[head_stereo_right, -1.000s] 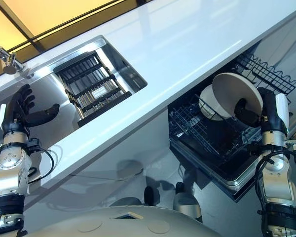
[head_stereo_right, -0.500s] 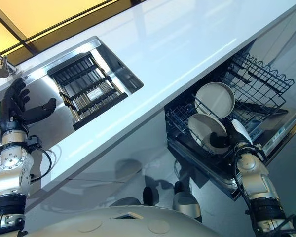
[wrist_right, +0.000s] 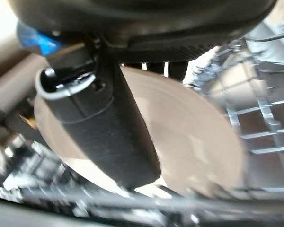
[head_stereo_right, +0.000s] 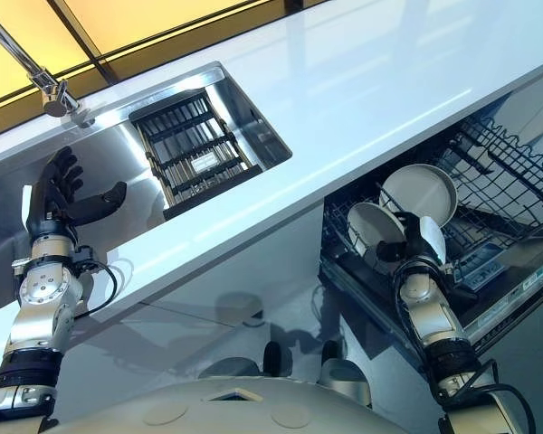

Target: Pick up plates and place into dishwasher.

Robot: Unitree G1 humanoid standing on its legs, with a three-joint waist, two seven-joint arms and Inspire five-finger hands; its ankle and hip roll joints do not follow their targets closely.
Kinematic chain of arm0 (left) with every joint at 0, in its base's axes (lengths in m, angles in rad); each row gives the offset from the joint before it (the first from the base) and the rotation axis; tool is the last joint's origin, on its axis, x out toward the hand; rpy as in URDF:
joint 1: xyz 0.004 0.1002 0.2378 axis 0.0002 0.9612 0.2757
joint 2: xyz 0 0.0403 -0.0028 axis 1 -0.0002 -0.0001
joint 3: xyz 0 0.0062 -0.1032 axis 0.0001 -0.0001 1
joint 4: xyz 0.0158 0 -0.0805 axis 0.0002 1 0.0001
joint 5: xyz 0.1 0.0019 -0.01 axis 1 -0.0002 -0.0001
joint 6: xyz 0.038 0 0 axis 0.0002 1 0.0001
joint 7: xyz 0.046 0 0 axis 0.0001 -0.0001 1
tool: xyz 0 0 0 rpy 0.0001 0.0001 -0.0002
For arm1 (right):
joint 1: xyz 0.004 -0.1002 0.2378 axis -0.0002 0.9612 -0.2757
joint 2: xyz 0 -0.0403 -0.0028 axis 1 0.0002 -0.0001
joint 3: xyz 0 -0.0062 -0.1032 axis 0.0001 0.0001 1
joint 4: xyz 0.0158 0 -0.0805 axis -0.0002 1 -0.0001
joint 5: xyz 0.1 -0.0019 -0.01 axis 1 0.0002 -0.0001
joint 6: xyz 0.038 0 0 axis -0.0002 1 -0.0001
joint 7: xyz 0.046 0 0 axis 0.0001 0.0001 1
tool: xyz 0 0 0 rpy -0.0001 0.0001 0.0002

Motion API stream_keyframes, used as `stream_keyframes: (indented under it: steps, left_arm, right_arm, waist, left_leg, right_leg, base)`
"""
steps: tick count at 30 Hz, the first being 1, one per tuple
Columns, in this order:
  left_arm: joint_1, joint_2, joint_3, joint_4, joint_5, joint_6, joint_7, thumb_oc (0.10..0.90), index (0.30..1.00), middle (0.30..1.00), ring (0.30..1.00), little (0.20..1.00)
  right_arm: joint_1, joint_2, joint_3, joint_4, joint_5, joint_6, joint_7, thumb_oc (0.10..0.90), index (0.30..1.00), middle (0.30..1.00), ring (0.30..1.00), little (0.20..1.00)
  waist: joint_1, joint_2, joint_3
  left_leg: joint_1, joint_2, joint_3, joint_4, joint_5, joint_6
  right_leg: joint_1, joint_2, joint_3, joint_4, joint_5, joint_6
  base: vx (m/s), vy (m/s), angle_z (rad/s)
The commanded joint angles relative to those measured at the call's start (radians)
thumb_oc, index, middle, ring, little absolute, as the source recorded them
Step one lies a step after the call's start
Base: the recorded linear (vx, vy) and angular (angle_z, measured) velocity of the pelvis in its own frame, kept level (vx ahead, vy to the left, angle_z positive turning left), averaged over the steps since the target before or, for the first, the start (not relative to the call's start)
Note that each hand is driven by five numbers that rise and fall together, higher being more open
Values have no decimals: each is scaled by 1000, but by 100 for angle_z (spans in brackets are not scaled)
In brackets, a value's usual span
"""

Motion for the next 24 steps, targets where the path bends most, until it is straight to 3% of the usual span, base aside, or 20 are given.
stream_keyframes:
  steps: [1, 6, 13, 20, 24]
  left_arm:
    - [-86, 43, 28, 5, 16, -89, 11, 800, 900, 900, 900, 900]
    - [-40, 21, 79, -30, 13, -75, -13, 800, 900, 900, 900, 900]
    - [-4, 14, 124, -45, 18, -67, -34, 800, 900, 900, 900, 900]
    - [-14, 37, 142, -22, -21, -79, -30, 800, 900, 900, 900, 900]
    - [-58, 51, 116, 4, -50, -59, -20, 800, 900, 900, 900, 900]
  right_arm:
    - [-106, 11, -97, -182, 49, -302, -168, 800, 900, 900, 900, 900]
    - [-47, 23, -252, -232, 139, -377, -132, 800, 900, 900, 900, 900]
    - [24, 45, -377, -254, 334, -456, -92, 800, 900, 900, 900, 900]
    - [75, 23, -463, -131, 345, -458, -172, 800, 900, 900, 900, 900]
    - [46, -47, -480, 40, 471, -414, -36, 800, 900, 900, 900, 900]
  waist:
    - [3, 14, -60]
    - [-24, 17, -68]
    - [-63, 12, -64]
    - [-95, 18, -52]
    - [-96, 28, -44]
  left_leg:
    - [-22, -20, 11, 20, -73, 4]
    - [-17, -23, 34, 11, -80, 6]
    - [-10, -20, 65, 7, -86, 6]
    - [-15, -19, 94, 8, -88, 5]
    - [-16, -21, 97, 9, -87, 0]
  right_leg:
    - [-52, 6, -13, 165, -166, 43]
    - [-51, 10, -1, 146, -163, 46]
    - [-55, 14, 18, 140, -161, 49]
    - [-76, 14, 36, 147, -159, 52]
    - [-79, 9, 34, 148, -155, 55]
  base:
    - [0, 0, 0]
    - [0, 0, 0]
    - [15, -1, -10]
    - [-9, -6, -16]
    - [23, -19, -5]
